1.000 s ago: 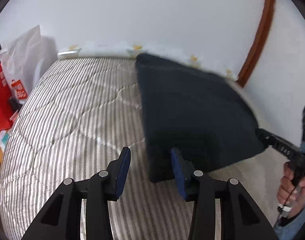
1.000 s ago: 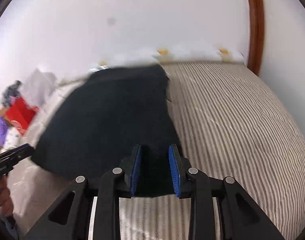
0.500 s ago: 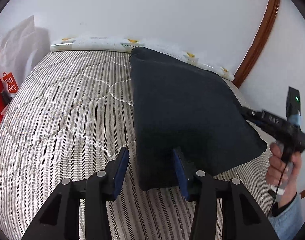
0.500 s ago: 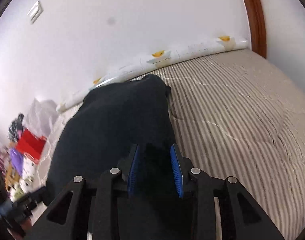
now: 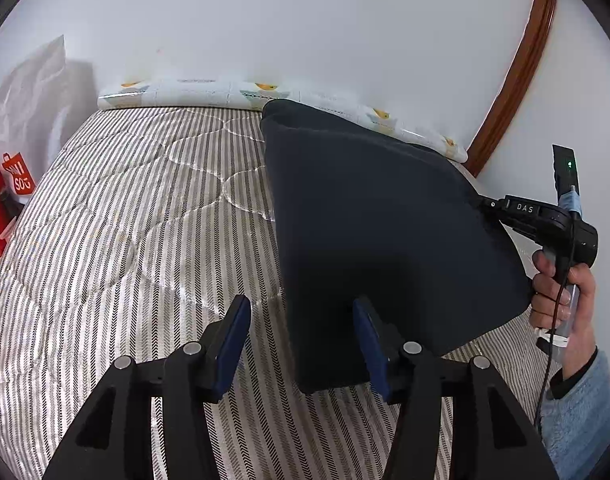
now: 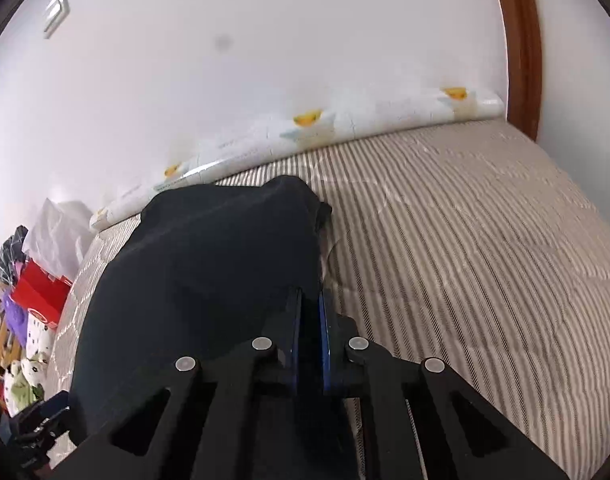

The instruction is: Fold small clothes

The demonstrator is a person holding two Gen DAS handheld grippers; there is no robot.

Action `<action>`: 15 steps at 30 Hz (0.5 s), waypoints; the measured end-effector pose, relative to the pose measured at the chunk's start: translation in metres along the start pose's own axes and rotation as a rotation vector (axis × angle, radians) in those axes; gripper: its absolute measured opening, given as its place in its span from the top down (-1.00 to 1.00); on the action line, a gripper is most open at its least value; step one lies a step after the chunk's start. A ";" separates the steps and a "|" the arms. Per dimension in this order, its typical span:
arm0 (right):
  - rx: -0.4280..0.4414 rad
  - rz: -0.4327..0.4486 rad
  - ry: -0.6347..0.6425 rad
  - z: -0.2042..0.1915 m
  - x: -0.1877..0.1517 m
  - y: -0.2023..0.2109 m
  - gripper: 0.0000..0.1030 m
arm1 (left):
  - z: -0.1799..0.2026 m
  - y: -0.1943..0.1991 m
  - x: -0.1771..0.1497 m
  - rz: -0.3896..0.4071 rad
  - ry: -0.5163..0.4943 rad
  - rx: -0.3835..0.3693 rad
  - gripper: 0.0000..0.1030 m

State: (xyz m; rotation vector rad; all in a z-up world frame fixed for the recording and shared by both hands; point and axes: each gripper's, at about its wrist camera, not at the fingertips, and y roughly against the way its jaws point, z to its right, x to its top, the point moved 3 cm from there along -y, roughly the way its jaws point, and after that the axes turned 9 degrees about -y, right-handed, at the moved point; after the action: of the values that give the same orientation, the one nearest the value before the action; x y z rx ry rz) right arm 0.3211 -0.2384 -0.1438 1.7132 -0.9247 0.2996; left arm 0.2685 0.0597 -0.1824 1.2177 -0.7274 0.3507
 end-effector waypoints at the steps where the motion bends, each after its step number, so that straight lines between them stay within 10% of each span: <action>1: -0.017 0.000 0.015 -0.002 -0.002 0.002 0.84 | 0.001 0.000 0.000 0.000 -0.003 0.004 0.01; 7: -0.023 0.109 0.115 -0.023 -0.025 0.047 0.55 | 0.003 0.002 -0.003 -0.003 0.001 0.021 -0.01; 15: -0.096 0.027 0.217 -0.031 -0.074 0.043 0.53 | 0.010 0.011 -0.014 -0.036 0.003 0.087 -0.02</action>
State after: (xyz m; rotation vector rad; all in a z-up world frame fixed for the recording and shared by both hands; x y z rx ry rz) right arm 0.2494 -0.1825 -0.1483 1.5470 -0.7904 0.4424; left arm 0.2488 0.0552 -0.1824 1.3104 -0.6931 0.3571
